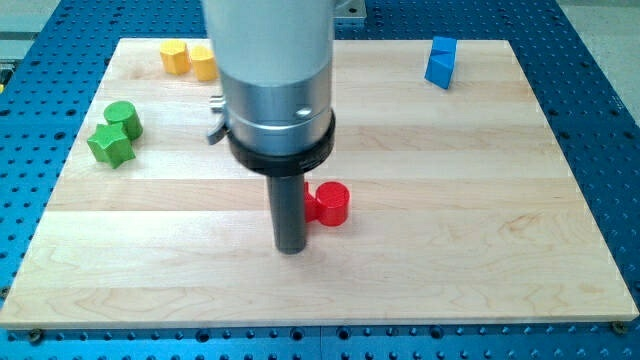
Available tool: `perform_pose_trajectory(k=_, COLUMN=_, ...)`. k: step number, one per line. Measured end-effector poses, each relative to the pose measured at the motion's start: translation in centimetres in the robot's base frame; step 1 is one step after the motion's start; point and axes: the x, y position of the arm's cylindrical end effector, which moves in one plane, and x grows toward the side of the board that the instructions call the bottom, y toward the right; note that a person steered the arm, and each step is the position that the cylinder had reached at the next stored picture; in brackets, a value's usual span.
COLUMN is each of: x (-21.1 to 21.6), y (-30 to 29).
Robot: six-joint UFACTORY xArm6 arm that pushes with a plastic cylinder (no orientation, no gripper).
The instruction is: Push the red circle into the red star
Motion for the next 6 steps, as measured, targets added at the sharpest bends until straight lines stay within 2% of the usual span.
perform_pose_trajectory(k=1, x=-1.0, y=0.4)
perform_pose_trajectory(k=2, x=0.4, y=0.5)
perform_pose_trajectory(k=3, x=1.6, y=5.0)
perform_pose_trajectory(k=4, x=0.9, y=7.9)
perform_pose_trajectory(k=6, x=-2.2, y=8.3)
